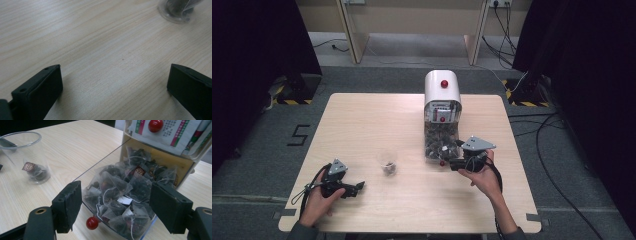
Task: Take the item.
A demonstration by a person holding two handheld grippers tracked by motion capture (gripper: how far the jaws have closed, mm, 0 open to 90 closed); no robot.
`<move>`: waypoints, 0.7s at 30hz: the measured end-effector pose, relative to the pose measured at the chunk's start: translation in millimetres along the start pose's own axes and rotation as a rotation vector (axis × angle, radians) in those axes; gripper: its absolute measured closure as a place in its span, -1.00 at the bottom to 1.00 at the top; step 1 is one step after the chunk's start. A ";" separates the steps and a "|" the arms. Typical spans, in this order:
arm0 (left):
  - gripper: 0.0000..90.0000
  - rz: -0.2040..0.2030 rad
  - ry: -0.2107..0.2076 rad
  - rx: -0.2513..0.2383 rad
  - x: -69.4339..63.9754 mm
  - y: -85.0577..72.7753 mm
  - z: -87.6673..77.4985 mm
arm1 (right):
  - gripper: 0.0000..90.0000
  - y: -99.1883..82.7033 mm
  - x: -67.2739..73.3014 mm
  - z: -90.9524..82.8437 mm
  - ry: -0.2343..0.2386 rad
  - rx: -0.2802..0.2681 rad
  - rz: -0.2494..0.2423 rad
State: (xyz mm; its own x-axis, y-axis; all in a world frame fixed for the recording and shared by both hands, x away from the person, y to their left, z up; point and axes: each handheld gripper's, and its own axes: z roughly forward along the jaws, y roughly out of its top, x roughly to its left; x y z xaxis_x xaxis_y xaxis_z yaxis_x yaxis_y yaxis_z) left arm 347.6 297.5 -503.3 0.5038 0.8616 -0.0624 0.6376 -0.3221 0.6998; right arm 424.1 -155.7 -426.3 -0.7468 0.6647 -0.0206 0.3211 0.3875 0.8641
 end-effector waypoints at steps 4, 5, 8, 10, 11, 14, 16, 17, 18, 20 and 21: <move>-1.00 0.000 0.000 -0.001 0.0 0.0 0.1 | -0.40 -2.0 -1.8 -2.2 -0.005 0.004 0.006; -1.00 0.000 0.000 -0.001 0.0 0.0 0.1 | -0.40 -2.4 -2.3 -2.7 -0.007 0.004 0.006; -1.00 0.000 0.000 0.000 0.0 0.0 0.0 | -0.40 -3.2 -2.9 -4.0 -0.011 0.009 0.001; -1.00 0.000 0.000 0.000 0.0 0.0 0.0 | -0.40 -3.3 -2.5 -4.7 -0.006 0.001 0.008; -1.00 0.000 0.000 0.000 0.0 0.0 0.0 | -0.40 -3.3 -2.7 -5.4 -0.010 0.004 0.006; -1.00 0.000 0.000 0.000 0.0 0.0 0.0 | -0.40 -4.3 -3.2 -6.9 -0.012 0.005 -0.001; -1.00 0.000 0.000 0.000 0.0 0.0 0.0 | -0.40 -5.4 -3.3 -7.9 -0.018 0.010 0.003; -1.00 0.000 0.000 -0.001 0.0 0.0 0.1 | -0.40 -6.1 -3.3 -8.2 -0.018 0.011 0.005; -1.00 0.000 0.000 0.000 0.0 0.0 0.0 | -0.40 -6.8 -3.6 -8.3 -0.018 0.008 0.002; -1.00 0.000 0.000 0.000 0.0 0.0 0.0 | -0.40 -8.0 -3.6 -9.1 -0.019 0.014 0.007; -1.00 0.000 0.000 0.000 0.0 0.0 0.0 | -0.40 -8.8 -3.7 -8.9 -0.020 0.012 0.008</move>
State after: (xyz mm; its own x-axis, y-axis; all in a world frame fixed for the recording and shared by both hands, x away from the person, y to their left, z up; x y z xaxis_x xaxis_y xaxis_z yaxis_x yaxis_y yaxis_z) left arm 347.6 297.5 -503.3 0.5038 0.8615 -0.0627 0.6376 -0.3219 0.6999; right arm 418.8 -167.3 -429.3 -0.7325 0.6803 -0.0239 0.3338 0.3896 0.8584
